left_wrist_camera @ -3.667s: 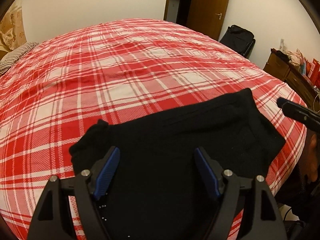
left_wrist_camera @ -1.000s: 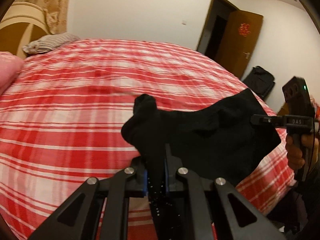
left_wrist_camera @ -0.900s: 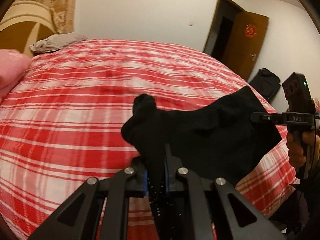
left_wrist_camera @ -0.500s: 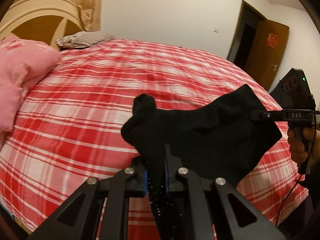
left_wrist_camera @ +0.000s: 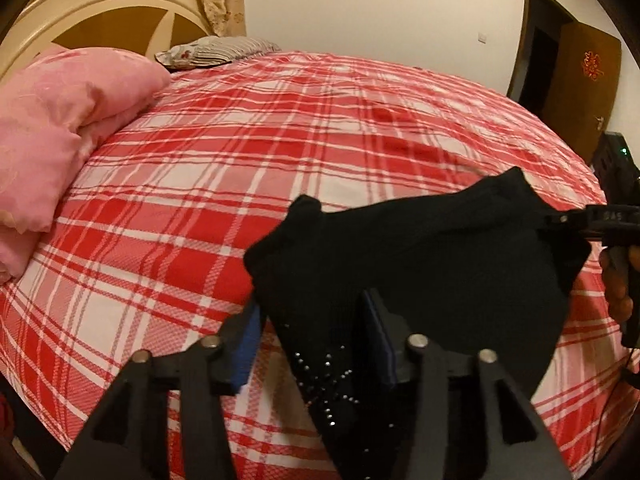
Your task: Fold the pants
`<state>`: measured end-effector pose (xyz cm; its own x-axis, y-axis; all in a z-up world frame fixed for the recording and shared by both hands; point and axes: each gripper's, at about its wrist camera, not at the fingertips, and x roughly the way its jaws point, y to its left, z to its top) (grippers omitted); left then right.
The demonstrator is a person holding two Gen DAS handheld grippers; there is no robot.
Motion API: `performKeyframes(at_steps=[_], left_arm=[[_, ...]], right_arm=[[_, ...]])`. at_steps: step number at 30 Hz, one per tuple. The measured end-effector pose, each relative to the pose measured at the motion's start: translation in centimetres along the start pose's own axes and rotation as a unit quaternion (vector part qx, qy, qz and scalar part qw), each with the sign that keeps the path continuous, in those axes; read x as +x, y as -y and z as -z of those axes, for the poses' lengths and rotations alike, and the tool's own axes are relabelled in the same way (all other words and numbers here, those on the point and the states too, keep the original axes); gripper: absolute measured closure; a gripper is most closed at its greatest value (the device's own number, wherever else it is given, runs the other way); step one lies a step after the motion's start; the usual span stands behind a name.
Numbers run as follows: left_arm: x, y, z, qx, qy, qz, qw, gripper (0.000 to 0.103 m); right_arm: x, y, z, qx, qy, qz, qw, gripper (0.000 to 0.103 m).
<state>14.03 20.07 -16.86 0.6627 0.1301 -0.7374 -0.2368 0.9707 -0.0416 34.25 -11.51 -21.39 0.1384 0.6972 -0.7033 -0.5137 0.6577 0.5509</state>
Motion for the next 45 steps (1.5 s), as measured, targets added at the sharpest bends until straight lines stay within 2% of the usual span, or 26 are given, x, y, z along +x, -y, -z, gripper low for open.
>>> performKeyframes(at_steps=[2, 6, 12, 16, 21, 28, 36, 45], left_arm=[[-0.2, -0.3, 0.1, -0.007, -0.003, -0.009, 0.9999, 0.038], [-1.2, -0.9, 0.4, -0.020, -0.005, -0.027, 0.9994, 0.029], [-4.3, -0.5, 1.4, -0.018, 0.008, -0.034, 0.9992, 0.029], [-6.4, 0.5, 1.7, -0.009, 0.022, -0.026, 0.9994, 0.029], [-9.3, 2.1, 1.6, -0.003, 0.050, -0.008, 0.9987, 0.028], [-12.8, 4.3, 1.2, 0.003, 0.091, 0.016, 0.9958, 0.023], [-15.1, 5.4, 1.0, 0.009, 0.117, 0.024, 0.9929, 0.023], [-15.1, 6.0, 1.2, 0.014, 0.117, 0.025, 0.9927, 0.022]], right_arm=[[-0.5, 0.4, 0.1, 0.002, 0.008, 0.003, 1.000, 0.046], [-2.3, 1.0, 0.7, 0.004, 0.028, 0.019, 0.999, 0.045], [-7.5, 1.1, 3.0, 0.005, 0.080, 0.096, 0.992, 0.045], [-10.7, 1.4, 5.5, 0.017, 0.097, 0.109, 0.989, 0.045], [-13.9, -0.3, 8.2, 0.009, 0.113, 0.134, 0.984, 0.045], [-17.0, -3.9, 11.2, 0.003, 0.154, 0.119, 0.981, 0.045], [-19.5, -9.0, 13.2, -0.059, 0.195, 0.137, 0.969, 0.045], [-19.8, -10.4, 14.8, -0.081, 0.197, 0.145, 0.966, 0.045]])
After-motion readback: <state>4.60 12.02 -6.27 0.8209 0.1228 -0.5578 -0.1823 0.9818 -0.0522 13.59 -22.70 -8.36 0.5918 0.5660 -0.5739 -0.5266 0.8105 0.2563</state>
